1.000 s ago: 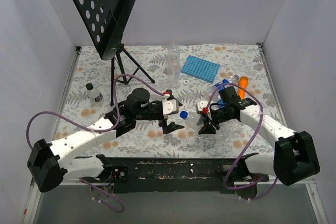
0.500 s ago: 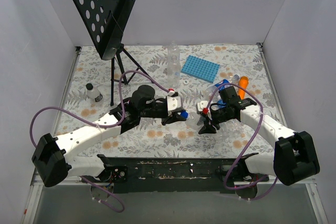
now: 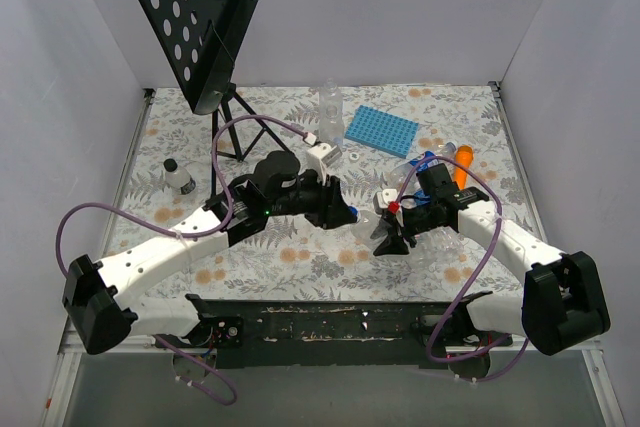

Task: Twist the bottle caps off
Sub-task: Unscrew the bottle cap from the plastic bottle.

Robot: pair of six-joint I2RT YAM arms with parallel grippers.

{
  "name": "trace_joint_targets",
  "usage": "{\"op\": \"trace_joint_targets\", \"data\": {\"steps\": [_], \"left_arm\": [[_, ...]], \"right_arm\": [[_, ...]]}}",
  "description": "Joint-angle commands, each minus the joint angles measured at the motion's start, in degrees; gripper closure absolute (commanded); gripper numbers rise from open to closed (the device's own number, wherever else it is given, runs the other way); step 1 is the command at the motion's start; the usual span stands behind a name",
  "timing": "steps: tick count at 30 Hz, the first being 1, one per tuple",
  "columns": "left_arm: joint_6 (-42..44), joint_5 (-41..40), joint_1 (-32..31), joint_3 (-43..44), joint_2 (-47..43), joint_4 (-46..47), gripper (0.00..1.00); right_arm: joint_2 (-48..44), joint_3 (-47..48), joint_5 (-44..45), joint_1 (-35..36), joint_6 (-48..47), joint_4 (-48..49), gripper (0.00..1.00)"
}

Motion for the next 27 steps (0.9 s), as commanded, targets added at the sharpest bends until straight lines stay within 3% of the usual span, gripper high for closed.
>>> {"op": "trace_joint_targets", "data": {"steps": [1, 4, 15, 21, 25, 27], "left_arm": [[-30.6, -7.3, 0.6, 6.7, -0.2, -3.1, 1.00], [-33.3, -8.3, -0.2, 8.5, 2.4, -5.7, 1.00], [-30.8, -10.8, -0.4, 9.0, 3.3, -6.8, 1.00], [-28.7, -11.2, -0.3, 7.1, 1.0, -4.9, 0.38], [-25.6, -13.4, -0.1, 7.0, -1.4, -5.2, 0.09], [-23.0, -13.6, 0.3, 6.4, -2.6, -5.2, 0.02]], "right_arm": [[-0.2, 0.6, 2.5, 0.2, -2.2, -0.3, 0.94], [0.1, 0.5, 2.7, 0.2, -2.2, -0.3, 0.94], [0.3, 0.3, 3.1, 0.2, -2.0, -0.1, 0.94], [0.2, 0.4, 3.1, 0.2, -2.0, -0.1, 0.94], [0.1, 0.4, 3.1, 0.2, -2.0, -0.1, 0.94], [0.0, 0.4, 3.1, 0.2, -2.1, -0.2, 0.94]]}}
